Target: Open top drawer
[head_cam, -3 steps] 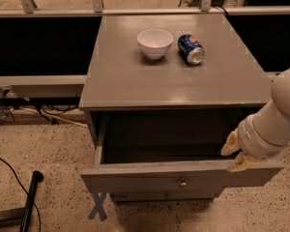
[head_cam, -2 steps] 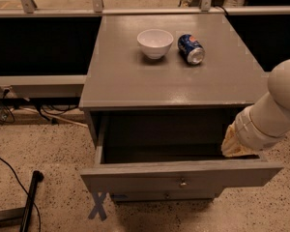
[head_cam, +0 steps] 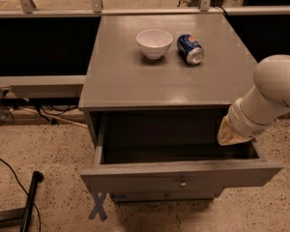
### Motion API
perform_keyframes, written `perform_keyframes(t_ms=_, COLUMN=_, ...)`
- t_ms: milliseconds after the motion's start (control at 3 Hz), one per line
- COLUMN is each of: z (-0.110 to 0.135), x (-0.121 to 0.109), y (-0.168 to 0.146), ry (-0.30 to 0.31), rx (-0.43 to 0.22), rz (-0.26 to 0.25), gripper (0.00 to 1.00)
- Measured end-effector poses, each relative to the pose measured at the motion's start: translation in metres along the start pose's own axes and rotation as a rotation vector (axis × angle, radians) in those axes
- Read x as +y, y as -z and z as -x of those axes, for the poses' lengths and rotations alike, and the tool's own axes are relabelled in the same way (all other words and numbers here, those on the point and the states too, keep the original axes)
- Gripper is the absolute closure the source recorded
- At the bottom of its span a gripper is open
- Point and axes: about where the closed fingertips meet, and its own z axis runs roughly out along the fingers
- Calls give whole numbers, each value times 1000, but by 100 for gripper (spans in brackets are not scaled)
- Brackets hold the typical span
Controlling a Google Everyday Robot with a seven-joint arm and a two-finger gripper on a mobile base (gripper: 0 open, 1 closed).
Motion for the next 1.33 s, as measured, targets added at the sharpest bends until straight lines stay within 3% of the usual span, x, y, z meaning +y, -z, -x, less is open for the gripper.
perform_keyframes(t_ms=333, z=-18, x=5, y=-36, ry=-50, rx=-23, rz=36, gripper=100)
perform_keyframes(t_ms=1000, z=-36, x=39, y=-93, ry=-129, rx=-60, rz=125, gripper=100)
perform_keyframes(t_ms=1333, z=-44, x=44, y=-94, ry=-126, rx=-74, rz=159, gripper=100)
